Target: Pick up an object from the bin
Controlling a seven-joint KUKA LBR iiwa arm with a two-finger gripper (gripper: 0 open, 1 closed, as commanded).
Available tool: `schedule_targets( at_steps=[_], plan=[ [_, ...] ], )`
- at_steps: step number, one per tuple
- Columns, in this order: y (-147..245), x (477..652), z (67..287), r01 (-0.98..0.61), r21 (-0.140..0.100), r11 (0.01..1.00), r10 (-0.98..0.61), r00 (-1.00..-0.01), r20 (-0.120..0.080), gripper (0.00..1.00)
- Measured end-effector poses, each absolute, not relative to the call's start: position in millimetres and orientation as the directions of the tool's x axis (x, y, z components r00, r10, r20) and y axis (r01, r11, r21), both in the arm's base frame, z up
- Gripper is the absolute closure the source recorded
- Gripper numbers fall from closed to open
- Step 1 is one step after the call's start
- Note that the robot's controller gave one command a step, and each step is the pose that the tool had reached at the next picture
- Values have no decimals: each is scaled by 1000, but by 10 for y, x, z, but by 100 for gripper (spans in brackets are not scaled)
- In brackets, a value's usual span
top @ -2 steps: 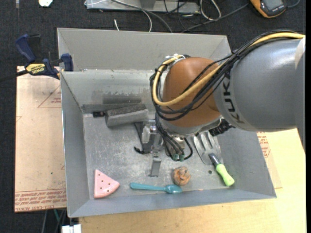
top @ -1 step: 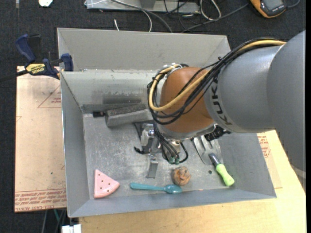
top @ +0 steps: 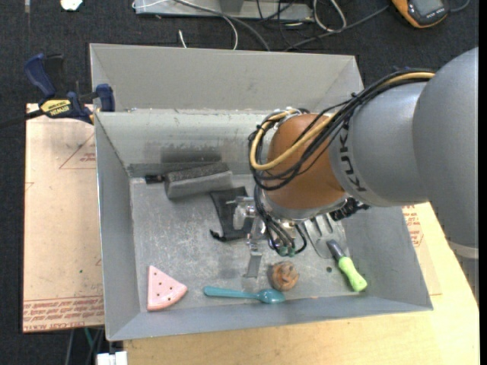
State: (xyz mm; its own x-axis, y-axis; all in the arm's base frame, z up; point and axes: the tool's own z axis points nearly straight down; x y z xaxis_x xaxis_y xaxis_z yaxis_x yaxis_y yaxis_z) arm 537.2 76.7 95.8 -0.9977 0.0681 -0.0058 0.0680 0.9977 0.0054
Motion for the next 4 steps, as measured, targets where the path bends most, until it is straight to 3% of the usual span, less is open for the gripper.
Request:
schedule_targets(
  at_steps=[1, 2, 3, 4],
  plan=[
    [-347, 5525, 519, 77, 14, 997, 77, -997, -16, 100],
    [-389, 5524, 524, 79, 12, 997, 80, -997, -17, 100],
    [-243, 5475, 1105, 21, 7, 1000, 21, -1000, -5, 100],
    [-176, 5517, 1857, 5, 8, 1000, 5, -1000, -9, 100]
  ],
)
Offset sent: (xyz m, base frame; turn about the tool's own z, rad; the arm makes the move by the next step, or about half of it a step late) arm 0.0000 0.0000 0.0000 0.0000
